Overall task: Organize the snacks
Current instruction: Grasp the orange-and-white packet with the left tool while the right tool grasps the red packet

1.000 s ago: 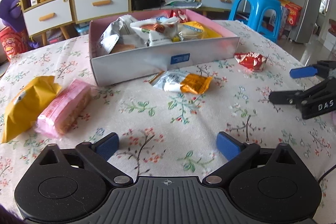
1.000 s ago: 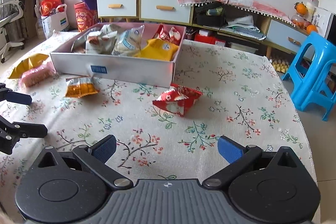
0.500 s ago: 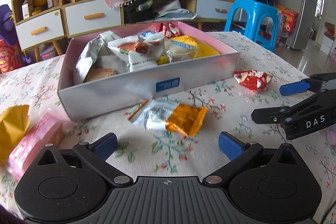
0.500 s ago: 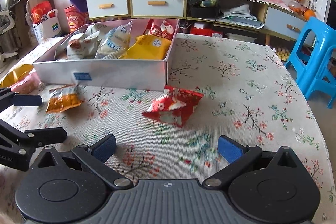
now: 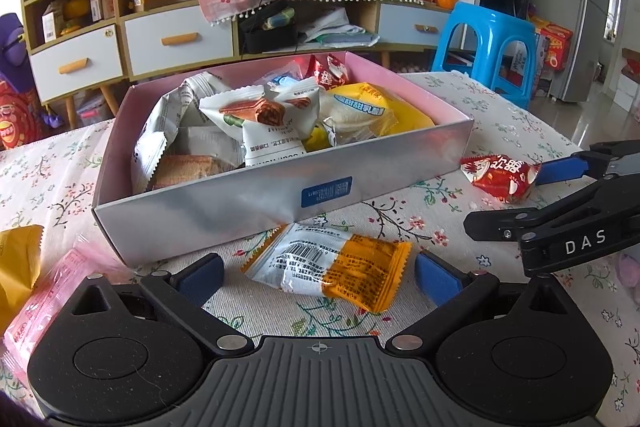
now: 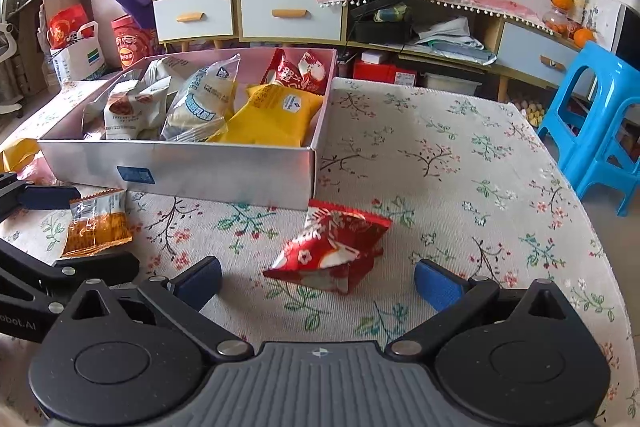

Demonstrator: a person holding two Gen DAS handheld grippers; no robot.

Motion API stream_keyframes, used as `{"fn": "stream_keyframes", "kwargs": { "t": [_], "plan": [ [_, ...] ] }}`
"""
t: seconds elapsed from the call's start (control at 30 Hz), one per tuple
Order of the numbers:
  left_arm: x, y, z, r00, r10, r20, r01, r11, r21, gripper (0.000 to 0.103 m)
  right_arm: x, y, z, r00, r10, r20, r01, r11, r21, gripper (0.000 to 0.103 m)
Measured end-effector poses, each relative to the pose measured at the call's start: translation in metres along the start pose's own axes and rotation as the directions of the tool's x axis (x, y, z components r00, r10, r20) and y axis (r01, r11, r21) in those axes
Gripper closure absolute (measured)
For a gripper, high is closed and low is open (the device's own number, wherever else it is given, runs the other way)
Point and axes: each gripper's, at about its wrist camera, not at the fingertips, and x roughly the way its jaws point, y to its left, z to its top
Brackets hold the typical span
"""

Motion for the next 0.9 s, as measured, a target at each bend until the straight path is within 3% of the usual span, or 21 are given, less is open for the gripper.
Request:
{"fn": "stream_keyframes", "kwargs": {
  "t": [0.17, 0.37, 0.6, 0.9],
  "plan": [
    [-0.001, 0.001, 0.002, 1.0, 0.002, 0.005, -0.002, 1.0, 0.002, 0.011, -0.001, 0.0, 0.004, 1.0, -0.009, 0.016, 0.009, 1.0, -0.002, 0.014],
    [-0.004, -0.002, 0.004, 1.0, -0.014, 0.008, 0.013, 1.0, 0.014, 0.025, -0.003, -0.001, 0.005, 1.0, -0.011, 0.023, 0.011, 1.0, 0.005, 0.029],
    [-0.007, -0.003, 0.004, 1.0, -0.015, 0.016, 0.015, 1.0, 0.016, 0.037, -0.005, -0.002, 0.008, 0.999, -0.016, 0.031, 0.016, 1.0, 0.005, 0.063],
    [-0.013, -0.001, 0.004, 0.999, -0.023, 0.025, 0.023, 1.0, 0.008, 0.042, -0.011, -0.008, 0.01, 0.999, -0.01, 0.047, 0.009, 1.0, 0.026, 0.065]
  ]
}}
